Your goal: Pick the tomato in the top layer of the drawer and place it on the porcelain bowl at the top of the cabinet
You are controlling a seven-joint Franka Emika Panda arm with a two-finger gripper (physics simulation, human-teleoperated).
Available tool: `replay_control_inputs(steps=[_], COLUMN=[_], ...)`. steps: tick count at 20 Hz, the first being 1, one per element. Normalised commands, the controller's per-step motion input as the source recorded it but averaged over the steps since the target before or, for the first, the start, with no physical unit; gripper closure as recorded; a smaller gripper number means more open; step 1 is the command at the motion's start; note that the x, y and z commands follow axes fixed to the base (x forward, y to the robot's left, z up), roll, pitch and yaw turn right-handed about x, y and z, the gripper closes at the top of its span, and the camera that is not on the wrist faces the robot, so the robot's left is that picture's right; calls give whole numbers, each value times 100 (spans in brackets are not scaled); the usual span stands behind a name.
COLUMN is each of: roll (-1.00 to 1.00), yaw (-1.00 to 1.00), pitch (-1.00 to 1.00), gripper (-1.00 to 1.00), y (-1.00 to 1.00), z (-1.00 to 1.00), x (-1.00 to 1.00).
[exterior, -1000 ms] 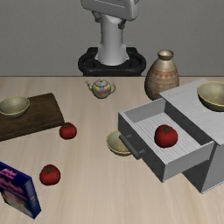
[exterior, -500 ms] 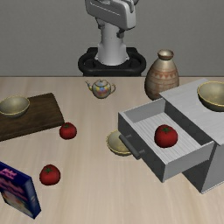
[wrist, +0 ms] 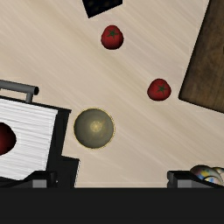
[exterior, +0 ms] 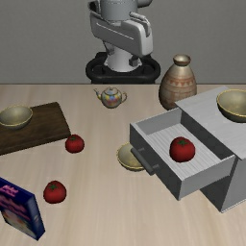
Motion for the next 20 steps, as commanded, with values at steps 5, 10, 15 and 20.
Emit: replay_control_inputs(steps=[5,10,15,20], roll=[0,0,0,0], yaw=[0,0,0,0], pitch=[0,0,0,0], gripper=[-100,-100,-100,-100], y=[0,0,60,100], z=[0,0,0,0], x=[100,100,40,0])
